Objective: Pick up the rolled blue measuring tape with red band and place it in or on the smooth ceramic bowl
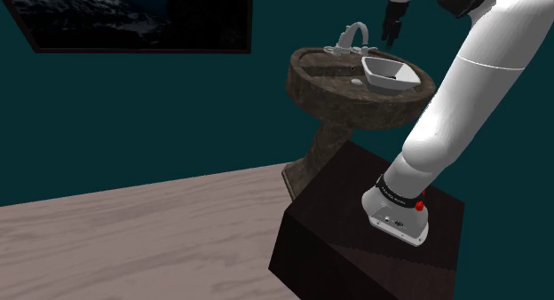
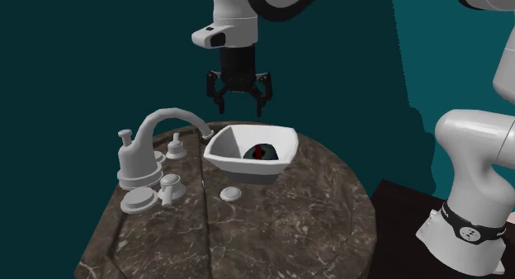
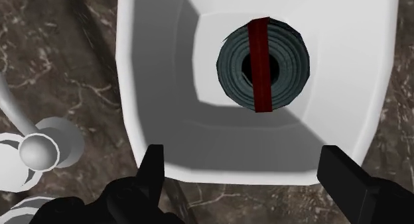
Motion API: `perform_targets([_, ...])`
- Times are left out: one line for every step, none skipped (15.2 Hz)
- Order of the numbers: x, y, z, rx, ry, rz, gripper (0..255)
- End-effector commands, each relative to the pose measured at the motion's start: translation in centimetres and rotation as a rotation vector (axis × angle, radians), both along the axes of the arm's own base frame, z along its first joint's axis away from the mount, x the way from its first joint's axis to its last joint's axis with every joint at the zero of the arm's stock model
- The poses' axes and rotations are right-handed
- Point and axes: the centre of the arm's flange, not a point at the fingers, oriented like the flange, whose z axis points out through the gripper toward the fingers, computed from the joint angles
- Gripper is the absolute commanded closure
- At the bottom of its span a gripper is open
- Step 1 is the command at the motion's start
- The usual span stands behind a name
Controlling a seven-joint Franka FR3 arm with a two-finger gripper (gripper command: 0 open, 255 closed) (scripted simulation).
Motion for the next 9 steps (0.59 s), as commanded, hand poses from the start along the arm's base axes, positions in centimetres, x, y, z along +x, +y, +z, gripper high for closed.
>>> perform_targets([0.2, 0.2, 2.4, 0.001, 0.0, 0.0, 0])
perform_targets([0.3, 0.3, 3.4, 0.001, 0.0, 0.0, 0])
perform_targets([0.3, 0.3, 3.4, 0.001, 0.0, 0.0, 0])
perform_targets([0.3, 0.3, 3.4, 0.001, 0.0, 0.0, 0])
perform_targets([0.3, 0.3, 3.4, 0.001, 0.0, 0.0, 0])
perform_targets([0.3, 0.3, 3.4, 0.001, 0.0, 0.0, 0])
perform_targets([0.3, 0.3, 3.4, 0.001, 0.0, 0.0, 0])
perform_targets([0.3, 0.3, 3.4, 0.001, 0.0, 0.0, 0])
perform_targets([0.3, 0.3, 3.4, 0.001, 0.0, 0.0, 0])
